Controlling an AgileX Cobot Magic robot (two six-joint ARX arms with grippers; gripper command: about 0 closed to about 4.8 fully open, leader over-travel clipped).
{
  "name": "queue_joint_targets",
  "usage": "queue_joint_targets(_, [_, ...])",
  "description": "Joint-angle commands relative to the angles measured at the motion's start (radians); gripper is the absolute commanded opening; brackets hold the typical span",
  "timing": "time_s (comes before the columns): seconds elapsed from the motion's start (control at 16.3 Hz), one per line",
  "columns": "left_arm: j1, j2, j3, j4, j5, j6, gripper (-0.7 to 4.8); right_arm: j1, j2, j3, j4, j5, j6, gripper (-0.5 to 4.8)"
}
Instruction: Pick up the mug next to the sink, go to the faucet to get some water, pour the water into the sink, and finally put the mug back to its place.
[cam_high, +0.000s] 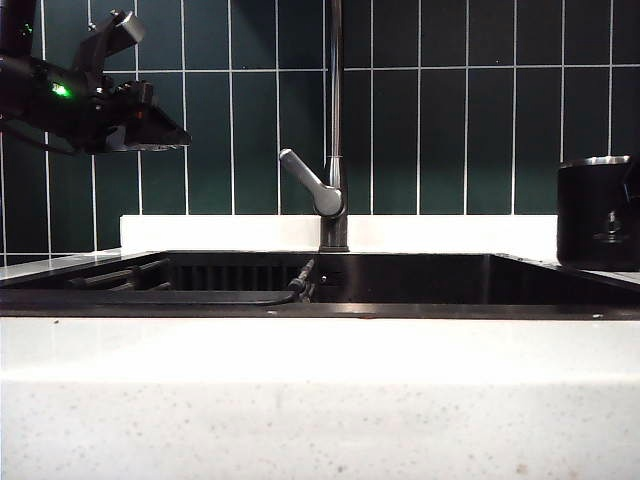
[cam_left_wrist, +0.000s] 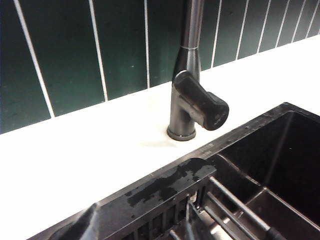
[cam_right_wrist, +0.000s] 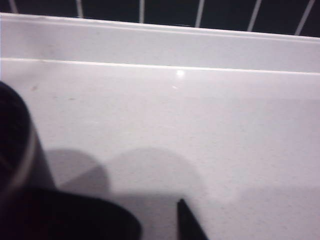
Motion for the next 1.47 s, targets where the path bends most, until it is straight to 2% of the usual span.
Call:
queue_joint_targets(0.06, [-0.001,-0.002,0.002,-0.005,0.011,0.000,2.14,0.000,-0.005,0.004,0.033,-0.017,-0.002,1.27])
queue_joint_targets(0.12, [-0.001,-0.002,0.002,-0.005,0.011,0.000,2.14,0.000,-0.005,0.005,0.040,-0.017,-0.002,0.91])
queue_joint_targets(0.31, [-0.001,-0.002,0.002,-0.005,0.011,0.000,2.14,0.000,-0.005,0.004,0.042,-0.006,-0.002,0.70])
queue_joint_targets(0.37, [-0.001,-0.002,0.002,-0.005,0.013,0.000,2.14,0.000,-0.006,0.004,0.042,-0.009,-0.002,0.21])
queue_joint_targets(0.61, [-0.001,-0.002,0.002,-0.007,0.038,0.000,2.10,0.003,-0.010,0.004,0.043,-0.015,-0.002,-0.01])
queue_joint_targets(0.86, [-0.001,-0.002,0.003,0.010,0.087,0.000,2.10,0.026,-0.077,0.004,0.047,-0.075,0.006,-0.01])
queue_joint_targets(1.04, [-0.001,0.034,0.019,0.060,0.146,-0.012,2.10,0.111,-0.138,0.005,0.047,-0.090,0.006,-0.01])
queue_joint_targets(1.23, [-0.002,0.109,0.113,0.056,0.195,-0.079,2.11,0.208,-0.169,0.016,0.023,-0.095,0.006,-0.01])
queue_joint_targets(1.47, [-0.025,0.229,0.301,0.016,0.240,-0.079,2.11,0.343,-0.174,0.160,-0.240,-0.093,0.017,-0.01])
